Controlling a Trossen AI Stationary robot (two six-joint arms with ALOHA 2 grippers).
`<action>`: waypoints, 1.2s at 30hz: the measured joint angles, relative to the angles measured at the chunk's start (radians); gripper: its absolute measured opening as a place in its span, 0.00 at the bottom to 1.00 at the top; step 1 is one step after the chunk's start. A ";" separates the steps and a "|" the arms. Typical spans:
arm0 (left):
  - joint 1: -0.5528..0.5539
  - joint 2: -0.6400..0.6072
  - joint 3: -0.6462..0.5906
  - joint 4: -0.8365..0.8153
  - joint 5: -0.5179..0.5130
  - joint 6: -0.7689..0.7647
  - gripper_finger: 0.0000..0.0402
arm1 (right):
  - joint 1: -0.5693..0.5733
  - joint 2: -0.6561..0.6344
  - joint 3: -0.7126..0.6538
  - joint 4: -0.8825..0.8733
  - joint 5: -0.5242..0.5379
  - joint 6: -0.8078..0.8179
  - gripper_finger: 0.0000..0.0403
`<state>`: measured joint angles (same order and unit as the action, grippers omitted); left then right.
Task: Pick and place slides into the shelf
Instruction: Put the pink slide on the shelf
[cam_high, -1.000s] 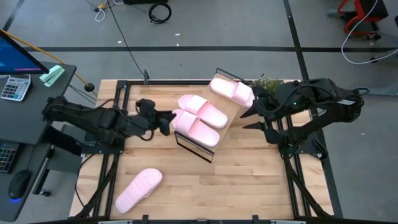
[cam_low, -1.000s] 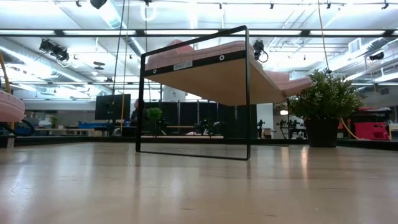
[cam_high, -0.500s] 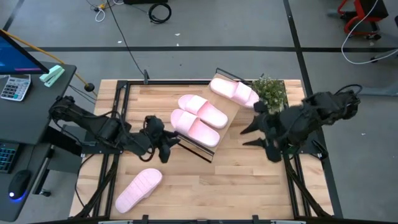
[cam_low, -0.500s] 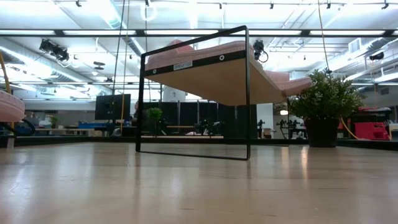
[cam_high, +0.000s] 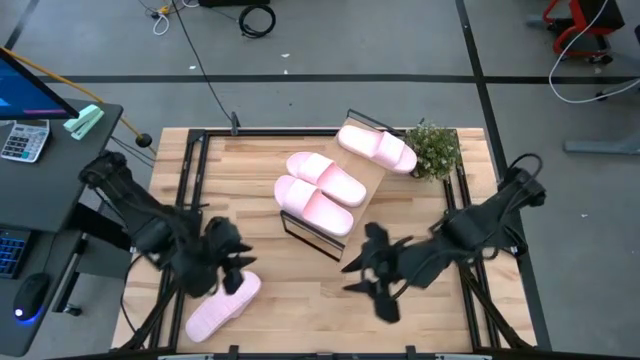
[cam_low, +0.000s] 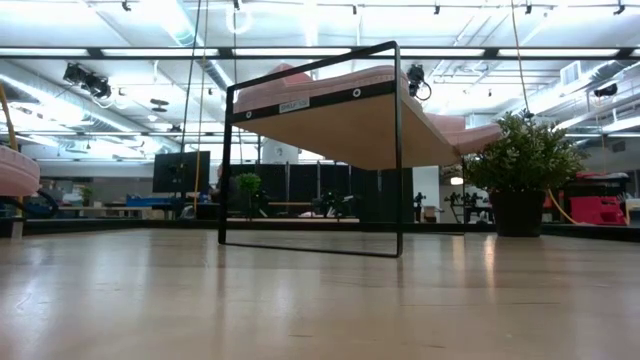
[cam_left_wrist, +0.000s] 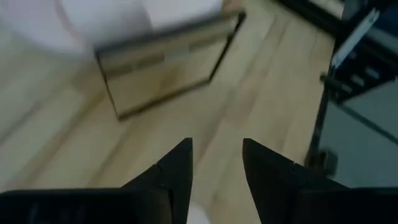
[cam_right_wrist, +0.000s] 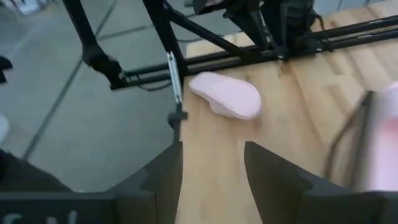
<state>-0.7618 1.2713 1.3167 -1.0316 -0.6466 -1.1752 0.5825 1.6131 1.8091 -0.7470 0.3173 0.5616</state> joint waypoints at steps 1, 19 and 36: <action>-0.032 0.000 0.000 -0.027 0.001 -0.043 0.37 | 0.005 0.018 0.000 0.030 0.003 0.016 0.44; -0.365 0.068 -0.251 0.051 0.069 -0.652 0.57 | 0.115 0.124 0.000 0.217 0.182 0.182 0.41; -0.380 0.171 -0.282 0.283 0.263 -0.700 0.58 | 0.106 0.121 0.000 0.221 0.190 0.122 0.41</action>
<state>-1.1419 1.4425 1.0344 -0.7482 -0.3833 -1.8751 0.6885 1.7344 1.8088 -0.5259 0.5068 0.6835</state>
